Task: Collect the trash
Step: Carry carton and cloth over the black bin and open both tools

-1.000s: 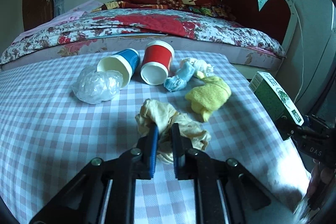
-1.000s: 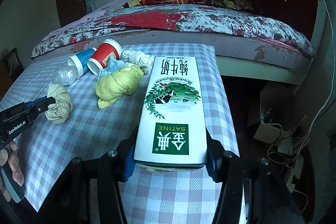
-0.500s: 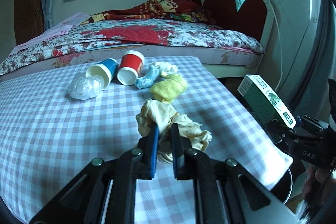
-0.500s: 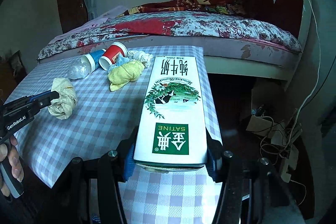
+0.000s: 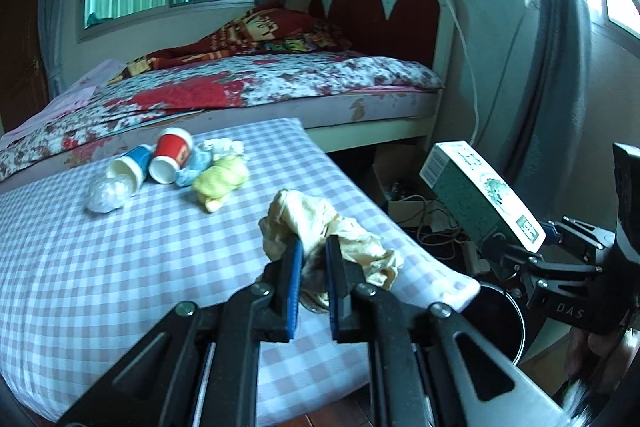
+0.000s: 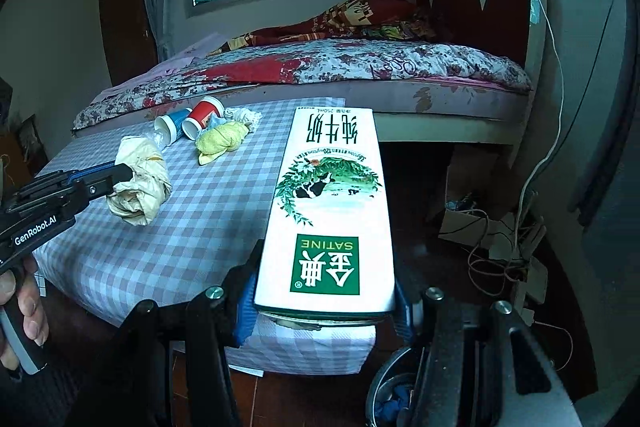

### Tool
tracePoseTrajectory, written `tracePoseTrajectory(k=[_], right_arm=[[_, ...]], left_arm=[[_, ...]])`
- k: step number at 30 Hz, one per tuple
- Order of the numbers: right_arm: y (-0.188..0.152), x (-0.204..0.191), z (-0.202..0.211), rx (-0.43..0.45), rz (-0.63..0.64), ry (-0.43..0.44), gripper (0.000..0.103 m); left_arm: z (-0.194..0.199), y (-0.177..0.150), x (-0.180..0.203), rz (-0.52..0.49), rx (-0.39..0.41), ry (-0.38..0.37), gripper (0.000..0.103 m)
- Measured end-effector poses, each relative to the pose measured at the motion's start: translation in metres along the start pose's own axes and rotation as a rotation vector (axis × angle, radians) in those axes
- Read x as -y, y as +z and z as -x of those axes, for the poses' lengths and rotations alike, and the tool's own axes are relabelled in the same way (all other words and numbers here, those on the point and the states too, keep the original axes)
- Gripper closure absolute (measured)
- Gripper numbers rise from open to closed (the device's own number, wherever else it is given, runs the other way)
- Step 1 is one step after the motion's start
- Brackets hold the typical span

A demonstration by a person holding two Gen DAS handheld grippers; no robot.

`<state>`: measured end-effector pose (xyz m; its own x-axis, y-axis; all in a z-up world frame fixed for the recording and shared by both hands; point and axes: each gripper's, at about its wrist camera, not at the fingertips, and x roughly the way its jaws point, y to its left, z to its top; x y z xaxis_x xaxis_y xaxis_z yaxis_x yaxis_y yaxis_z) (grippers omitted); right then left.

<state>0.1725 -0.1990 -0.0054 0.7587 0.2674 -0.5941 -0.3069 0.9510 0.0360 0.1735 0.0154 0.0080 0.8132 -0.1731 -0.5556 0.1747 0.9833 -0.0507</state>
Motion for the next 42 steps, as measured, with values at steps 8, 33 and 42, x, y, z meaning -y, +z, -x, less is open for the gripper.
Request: tracePoseTrajectory(k=[8,33,42], right_arm=[[-0.019,0.025,0.013,0.005,-0.014,-0.042,0.048],[-0.105,0.123,0.051,-0.101,-0.133,-0.192,0.048],[-0.138,0.143,0.051,-0.168,-0.134,-0.201,0.048]], left_arm=[[-0.005,-0.007,0.041,-0.061,-0.005,-0.059,0.091],[-0.033,-0.035,0.172,-0.188,-0.071,-0.301,0.091],[-0.052,-0.064,0.208,-0.231,-0.139,-0.386,0.091]])
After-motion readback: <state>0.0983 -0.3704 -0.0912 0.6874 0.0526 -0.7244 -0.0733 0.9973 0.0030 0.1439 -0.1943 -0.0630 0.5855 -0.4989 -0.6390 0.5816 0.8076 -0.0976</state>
